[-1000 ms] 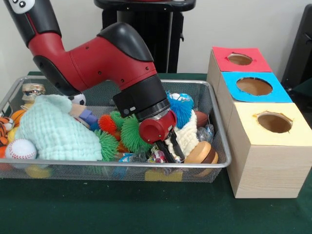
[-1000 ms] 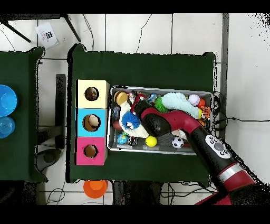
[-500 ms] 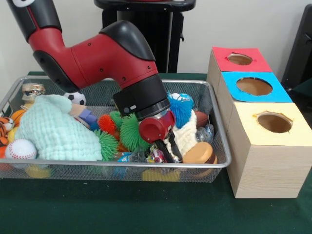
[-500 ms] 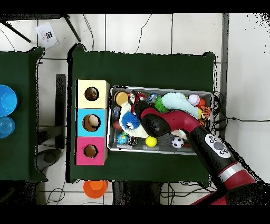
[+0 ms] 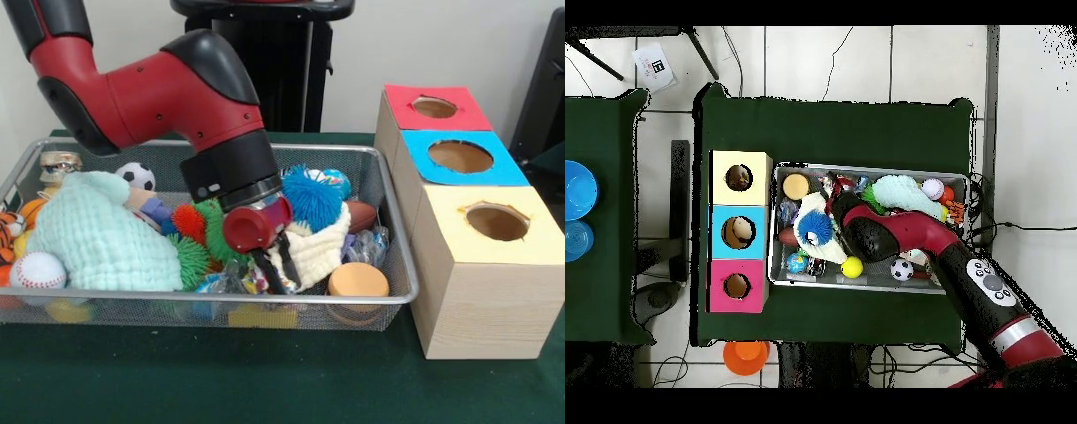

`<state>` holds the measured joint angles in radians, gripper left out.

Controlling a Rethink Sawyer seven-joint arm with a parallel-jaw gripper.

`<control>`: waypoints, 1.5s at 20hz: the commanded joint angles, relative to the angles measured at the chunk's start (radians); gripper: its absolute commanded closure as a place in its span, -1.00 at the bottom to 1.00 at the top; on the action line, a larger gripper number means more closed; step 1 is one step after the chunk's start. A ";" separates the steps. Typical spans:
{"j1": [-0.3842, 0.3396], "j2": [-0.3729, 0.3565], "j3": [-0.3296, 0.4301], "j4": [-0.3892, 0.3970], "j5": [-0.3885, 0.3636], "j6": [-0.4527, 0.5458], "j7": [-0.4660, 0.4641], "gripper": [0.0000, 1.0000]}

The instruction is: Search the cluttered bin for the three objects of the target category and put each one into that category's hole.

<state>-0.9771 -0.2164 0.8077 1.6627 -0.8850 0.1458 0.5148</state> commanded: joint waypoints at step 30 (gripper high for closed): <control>-0.097 -0.008 0.018 0.045 0.034 0.082 0.085 1.00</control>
<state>-1.0506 -0.2436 0.8624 1.7220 -0.8552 0.1468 0.5146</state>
